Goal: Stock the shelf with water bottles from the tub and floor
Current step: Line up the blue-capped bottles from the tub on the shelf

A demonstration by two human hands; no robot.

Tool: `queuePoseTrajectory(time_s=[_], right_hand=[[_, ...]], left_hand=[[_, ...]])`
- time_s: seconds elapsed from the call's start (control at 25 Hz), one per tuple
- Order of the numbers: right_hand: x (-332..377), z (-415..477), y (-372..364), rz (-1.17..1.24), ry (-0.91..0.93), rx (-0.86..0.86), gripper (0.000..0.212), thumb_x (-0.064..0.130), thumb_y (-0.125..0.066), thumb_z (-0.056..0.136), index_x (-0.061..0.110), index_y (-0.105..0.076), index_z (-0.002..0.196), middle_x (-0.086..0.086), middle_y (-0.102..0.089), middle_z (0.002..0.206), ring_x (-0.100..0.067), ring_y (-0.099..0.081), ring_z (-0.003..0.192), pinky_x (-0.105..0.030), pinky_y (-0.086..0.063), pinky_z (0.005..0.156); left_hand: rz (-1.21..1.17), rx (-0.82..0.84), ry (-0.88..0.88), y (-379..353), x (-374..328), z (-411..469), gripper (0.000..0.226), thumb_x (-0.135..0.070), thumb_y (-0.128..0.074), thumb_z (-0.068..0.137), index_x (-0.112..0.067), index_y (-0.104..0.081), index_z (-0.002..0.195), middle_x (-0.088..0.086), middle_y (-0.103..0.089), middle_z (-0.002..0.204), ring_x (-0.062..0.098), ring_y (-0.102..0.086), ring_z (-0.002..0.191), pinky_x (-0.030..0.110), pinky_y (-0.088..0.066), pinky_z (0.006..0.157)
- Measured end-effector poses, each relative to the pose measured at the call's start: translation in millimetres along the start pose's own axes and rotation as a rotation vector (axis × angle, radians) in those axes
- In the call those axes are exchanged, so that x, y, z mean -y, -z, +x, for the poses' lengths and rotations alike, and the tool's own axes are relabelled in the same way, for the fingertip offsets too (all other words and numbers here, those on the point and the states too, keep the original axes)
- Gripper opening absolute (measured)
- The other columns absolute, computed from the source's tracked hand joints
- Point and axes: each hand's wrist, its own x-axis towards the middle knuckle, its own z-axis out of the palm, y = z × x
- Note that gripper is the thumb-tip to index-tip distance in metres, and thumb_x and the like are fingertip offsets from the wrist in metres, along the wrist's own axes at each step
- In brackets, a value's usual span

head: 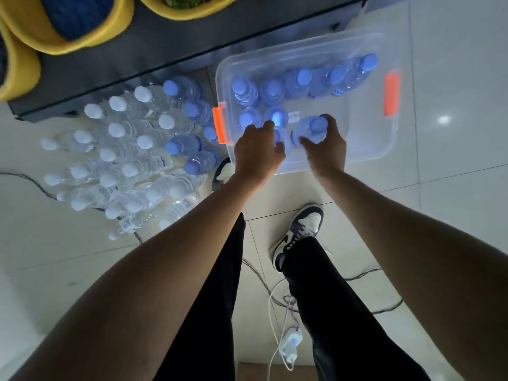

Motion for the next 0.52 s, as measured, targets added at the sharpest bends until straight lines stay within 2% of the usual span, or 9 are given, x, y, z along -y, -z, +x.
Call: queuePoseTrajectory(time_s=[0.12,0.2,0.28,0.44,0.52], right_hand=[[36.5,-45.9,44.3,0.016,0.047,-0.016,0.057,0.027,-0.075,0.08,0.029,-0.053,0.132,0.001,-0.069,0.12,-0.029,-0.064,0.106,-0.038,-0.052,0.087],[65.1,-73.1,77.0,0.037,0.084,-0.021,0.051,0.027,-0.076,0.078,0.03,-0.057,0.124,0.005,-0.069,0.112,-0.025,-0.064,0.101,-0.032,-0.047,0.08],[106.9,-99.7,122.4,0.057,0.129,-0.03,0.047,0.027,-0.077,0.077,0.03,-0.06,0.12,0.008,-0.07,0.109,-0.021,-0.064,0.102,-0.029,-0.046,0.079],[209.3,-164.5,221.1,0.088,0.238,-0.118,0.054,0.028,-0.078,0.075,0.029,-0.062,0.127,0.003,-0.069,0.117,-0.021,-0.063,0.11,-0.038,-0.052,0.092],[254.9,-197.4,263.6,0.127,0.314,-0.172,0.053,0.027,-0.079,0.073,0.029,-0.064,0.123,0.001,-0.069,0.116,-0.023,-0.064,0.108,-0.044,-0.054,0.093]], left_hand=[[-0.114,-0.077,0.001,61.9,-38.6,-27.2,0.039,-0.032,-0.061,0.094,-0.014,-0.061,0.128,0.016,-0.065,0.1,0.033,-0.059,0.105,0.038,-0.045,0.08],[-0.157,-0.148,0.002,103.9,-61.8,-45.4,0.034,-0.03,-0.064,0.091,-0.015,-0.064,0.122,0.015,-0.066,0.1,0.033,-0.06,0.104,0.037,-0.043,0.077],[-0.218,-0.22,-0.007,157.9,-90.3,-65.5,0.031,-0.028,-0.067,0.089,-0.015,-0.066,0.117,0.015,-0.066,0.1,0.034,-0.061,0.102,0.036,-0.042,0.075],[-0.333,-0.313,-0.09,284.3,-151.0,-111.7,0.029,-0.029,-0.069,0.085,-0.017,-0.068,0.112,0.011,-0.07,0.102,0.032,-0.062,0.103,0.04,-0.048,0.081],[-0.4,-0.385,-0.142,342.8,-176.0,-134.9,0.027,-0.03,-0.071,0.084,-0.017,-0.069,0.107,0.009,-0.07,0.098,0.033,-0.064,0.097,0.045,-0.05,0.08]])
